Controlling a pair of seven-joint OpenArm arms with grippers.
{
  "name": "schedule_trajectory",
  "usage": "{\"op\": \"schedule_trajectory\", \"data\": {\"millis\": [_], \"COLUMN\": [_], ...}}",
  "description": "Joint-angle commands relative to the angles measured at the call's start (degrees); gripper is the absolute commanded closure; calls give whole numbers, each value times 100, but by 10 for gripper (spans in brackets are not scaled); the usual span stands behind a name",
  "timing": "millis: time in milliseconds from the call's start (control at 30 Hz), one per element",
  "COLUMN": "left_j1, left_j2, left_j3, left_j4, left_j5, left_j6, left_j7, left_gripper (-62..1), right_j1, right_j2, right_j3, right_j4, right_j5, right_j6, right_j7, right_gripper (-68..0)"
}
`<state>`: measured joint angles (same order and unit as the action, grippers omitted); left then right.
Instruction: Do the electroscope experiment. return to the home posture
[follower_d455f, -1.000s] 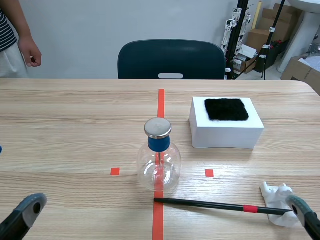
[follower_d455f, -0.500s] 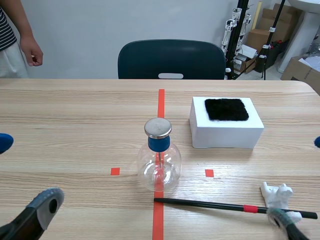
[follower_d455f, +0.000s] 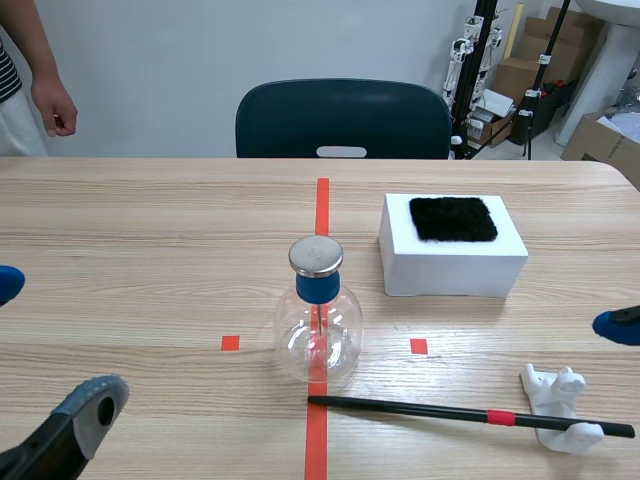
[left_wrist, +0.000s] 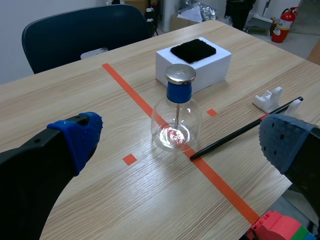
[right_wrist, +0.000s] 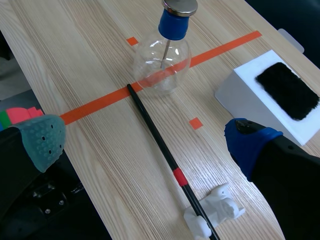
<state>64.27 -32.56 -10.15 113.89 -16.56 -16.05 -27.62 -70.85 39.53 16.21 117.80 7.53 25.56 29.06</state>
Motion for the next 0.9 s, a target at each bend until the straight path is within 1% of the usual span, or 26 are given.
{"op": "schedule_trajectory", "data": {"millis": [0,267,467,867], "left_j1": [81,79,61,63], "left_j2": [11,-4,-4,-4], "left_j3": [48,50,48,48], "left_j4": [44,44,46,46], "left_j5": [-37,-37,-39,-39], "left_j6": [37,55,396,396], "left_j7": [-76,50,44,48], "left_gripper": [-623,-623,-623,-623], "right_j1": [9,9,11,24], "right_j2": [11,-7,-4,-2], "right_j3": [-11,-11,-92,-90], "right_j4": [55,55,55,55], "right_j5": [70,107,109,107], "right_j6": [-15,-22,-22,-61], "right_j7": [90,752,905,929], "right_gripper": [-679,-679,-679,-679]}}
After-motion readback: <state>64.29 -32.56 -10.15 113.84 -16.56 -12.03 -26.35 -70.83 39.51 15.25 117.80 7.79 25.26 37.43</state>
